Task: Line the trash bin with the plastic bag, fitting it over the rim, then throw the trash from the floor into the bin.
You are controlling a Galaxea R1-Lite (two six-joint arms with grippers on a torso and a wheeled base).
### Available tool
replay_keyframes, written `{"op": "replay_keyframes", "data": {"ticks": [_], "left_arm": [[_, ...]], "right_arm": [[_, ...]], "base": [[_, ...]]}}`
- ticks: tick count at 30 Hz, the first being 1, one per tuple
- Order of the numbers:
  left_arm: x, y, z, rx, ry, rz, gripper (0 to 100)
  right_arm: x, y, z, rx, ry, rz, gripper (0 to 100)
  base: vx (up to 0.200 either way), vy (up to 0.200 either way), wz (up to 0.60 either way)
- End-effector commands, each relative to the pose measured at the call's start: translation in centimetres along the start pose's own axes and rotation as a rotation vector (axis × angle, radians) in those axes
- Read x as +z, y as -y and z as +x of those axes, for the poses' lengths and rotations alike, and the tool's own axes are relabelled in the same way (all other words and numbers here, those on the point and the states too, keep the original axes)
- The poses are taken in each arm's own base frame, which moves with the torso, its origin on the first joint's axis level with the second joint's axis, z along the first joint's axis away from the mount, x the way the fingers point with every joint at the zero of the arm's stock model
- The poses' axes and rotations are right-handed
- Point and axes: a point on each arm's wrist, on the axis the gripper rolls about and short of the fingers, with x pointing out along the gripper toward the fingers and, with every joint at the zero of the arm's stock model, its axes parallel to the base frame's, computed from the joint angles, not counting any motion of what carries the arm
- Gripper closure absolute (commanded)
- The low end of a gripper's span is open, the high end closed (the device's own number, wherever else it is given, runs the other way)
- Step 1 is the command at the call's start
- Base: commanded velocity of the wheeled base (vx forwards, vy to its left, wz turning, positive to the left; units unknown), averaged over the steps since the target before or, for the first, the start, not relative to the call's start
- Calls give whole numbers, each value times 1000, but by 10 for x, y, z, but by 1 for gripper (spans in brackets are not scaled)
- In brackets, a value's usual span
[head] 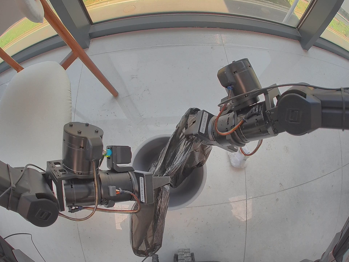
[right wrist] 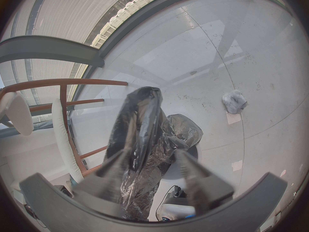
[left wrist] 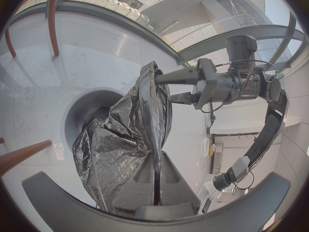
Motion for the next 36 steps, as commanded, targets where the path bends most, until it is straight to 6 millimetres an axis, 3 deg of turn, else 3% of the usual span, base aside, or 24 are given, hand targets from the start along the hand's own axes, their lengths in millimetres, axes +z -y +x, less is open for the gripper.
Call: {"op": "replay_keyframes", "data": {"ticks": [1,11,16,20,25,26,36], "left_arm": [[1,0,1,-2,4,1,100],[6,3,1,-11,17,6,100],[6,3,1,-11,19,6,100],[7,3,1,6,34,8,100],[10,3,1,51,64,6,100],[10,3,1,53,65,6,0],[6,4,-24,97,111,-5,0]], "right_arm": [[-1,1,9,-14,-9,0,100],[-5,-3,20,-12,-20,-7,100],[1,-1,13,-9,-2,1,100],[10,-1,-9,13,35,9,100],[9,-5,-11,27,39,4,100],[8,-7,-11,33,40,2,100],[-27,-44,-14,120,-18,-70,100]], "base": [[0,0,0],[0,0,0],[0,0,0],[0,0,0],[0,0,0],[0,0,0],[0,0,0]]}}
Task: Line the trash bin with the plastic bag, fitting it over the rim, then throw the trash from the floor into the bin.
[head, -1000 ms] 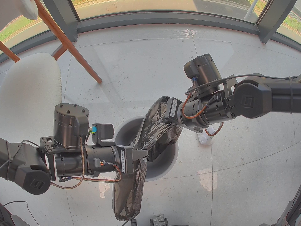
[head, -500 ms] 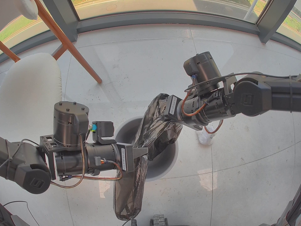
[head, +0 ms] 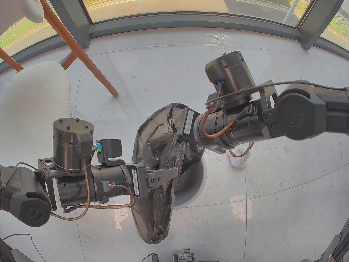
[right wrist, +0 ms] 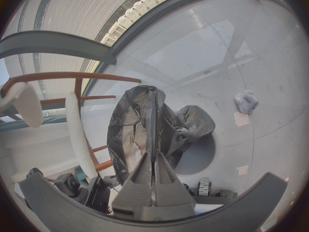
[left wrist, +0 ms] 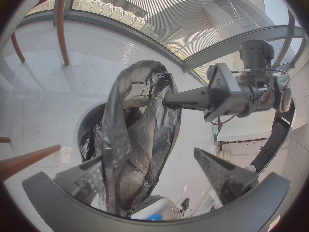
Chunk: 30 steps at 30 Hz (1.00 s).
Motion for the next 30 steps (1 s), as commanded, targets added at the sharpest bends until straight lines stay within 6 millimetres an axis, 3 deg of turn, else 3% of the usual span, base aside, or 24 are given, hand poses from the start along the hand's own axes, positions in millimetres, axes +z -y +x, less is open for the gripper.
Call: {"op": "replay_keyframes", "data": {"ticks": [1,10,16,30], "left_arm": [[1,-4,-15,28,32,-11,0],[-4,-21,-19,103,30,-41,0],[-14,-28,-16,128,-7,-43,0],[-38,-49,22,164,-91,41,0]], "right_arm": [[-12,-16,-3,40,-17,-28,100],[-14,-8,0,10,-36,-28,100],[-16,11,5,-44,-57,-35,100],[1,13,-8,-26,-4,-33,100]], "base": [[0,0,0],[0,0,0],[0,0,0],[0,0,0]]}}
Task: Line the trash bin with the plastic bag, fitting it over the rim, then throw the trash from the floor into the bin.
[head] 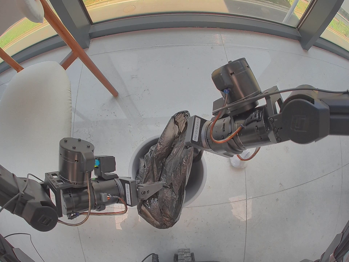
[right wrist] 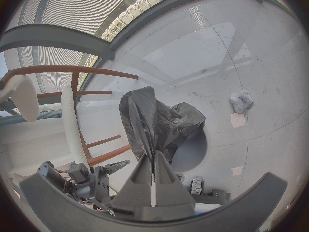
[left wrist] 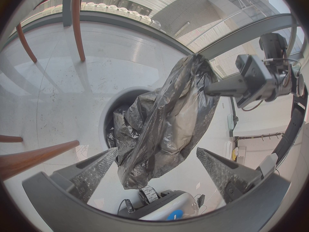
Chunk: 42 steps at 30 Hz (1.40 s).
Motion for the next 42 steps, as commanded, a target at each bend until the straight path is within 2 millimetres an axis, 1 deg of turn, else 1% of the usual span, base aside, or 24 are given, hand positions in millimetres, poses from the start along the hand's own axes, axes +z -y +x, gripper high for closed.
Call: {"op": "replay_keyframes", "data": {"ticks": [1,3,5,10,11,14,19,24,27,28,29,30,31,32,33,38,40,42], "left_arm": [[-17,-12,29,29,-66,25,0],[-21,-22,36,44,-58,47,0],[-23,-25,40,41,-45,68,0],[-37,-34,55,35,-29,89,0],[-40,-35,58,35,-29,89,100],[-43,-40,60,36,-12,86,100],[-42,-40,64,19,30,88,100],[-39,-39,62,-20,36,84,100],[-25,-38,46,-35,89,60,100],[-24,-38,46,-35,91,59,100],[-18,-36,38,-37,109,34,100],[-15,-36,33,-34,115,23,100],[-12,-38,28,-24,119,14,100],[-12,-38,28,-24,119,14,100],[-4,-39,15,-8,133,2,100],[12,-30,-14,8,111,-22,100],[18,-25,-28,15,94,-49,100],[25,-21,-38,19,88,-69,100]], "right_arm": [[7,-2,-9,19,28,1,100],[9,-4,-13,28,38,2,100],[11,-4,-14,30,44,4,100],[16,-1,-20,32,60,14,100],[17,-1,-21,35,63,15,100],[18,-1,-23,37,67,16,100],[20,2,-28,35,73,21,100],[21,6,-32,26,69,26,100],[11,18,-29,-13,30,-17,100],[10,19,-29,-16,27,-21,100],[-2,28,-25,-43,-13,-69,100],[-7,32,-23,-58,-33,-100,100],[-11,36,-21,-69,-50,-127,100],[-11,36,-21,-69,-50,-127,100],[-17,42,-19,-85,-76,-175,100],[-17,41,-24,-26,-106,-188,100],[-19,39,-22,-6,-124,-191,100],[-18,35,-22,9,-119,-191,100]], "base": [[0,0,0],[0,0,0],[0,0,0],[0,0,0],[0,0,0],[0,0,0],[0,0,0],[0,0,0],[0,0,0],[0,0,0],[0,0,0],[0,0,0],[0,0,0],[0,0,0],[0,0,0],[0,0,0],[0,0,0],[0,0,0]]}}
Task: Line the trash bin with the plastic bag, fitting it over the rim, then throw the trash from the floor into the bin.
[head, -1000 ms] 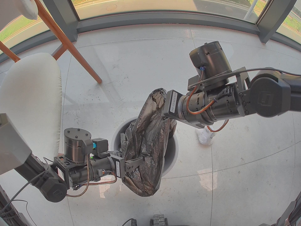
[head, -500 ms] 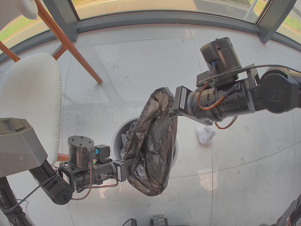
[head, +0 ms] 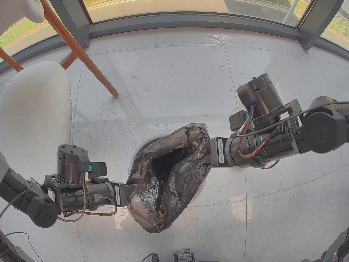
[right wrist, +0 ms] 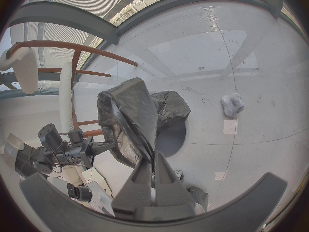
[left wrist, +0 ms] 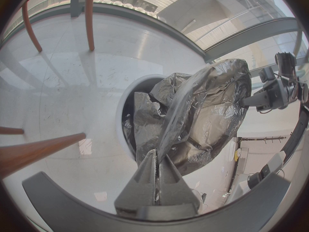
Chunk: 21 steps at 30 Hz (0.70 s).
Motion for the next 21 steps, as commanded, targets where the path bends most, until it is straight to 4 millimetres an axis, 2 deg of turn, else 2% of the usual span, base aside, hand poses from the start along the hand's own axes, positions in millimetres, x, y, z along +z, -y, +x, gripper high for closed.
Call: {"op": "replay_keyframes", "data": {"ticks": [1,6,10,13,15,16,17,18,21], "left_arm": [[38,19,-50,-28,131,-26,100],[63,12,-57,10,207,-47,100],[65,12,-56,9,210,-47,100],[65,10,-52,11,203,-50,100],[63,7,-42,21,181,-55,100],[64,7,-42,20,182,-54,100],[68,8,-39,13,202,-49,100],[68,8,-39,13,202,-49,100],[70,5,-29,16,209,-46,100]], "right_arm": [[-1,-5,-2,50,-17,-22,100],[1,-20,10,94,-33,-44,100],[-1,-20,22,92,-37,-51,100],[-5,-10,26,64,-60,-53,100],[-10,17,30,18,-102,-60,100],[-10,19,29,17,-105,-64,100],[-11,30,24,22,-116,-88,100],[-12,32,23,22,-118,-90,100],[-19,56,10,30,-150,-134,100]], "base": [[0,0,0],[0,0,0],[0,0,0],[0,0,0],[0,0,0],[0,0,0],[0,0,0],[0,0,0],[0,0,0]]}}
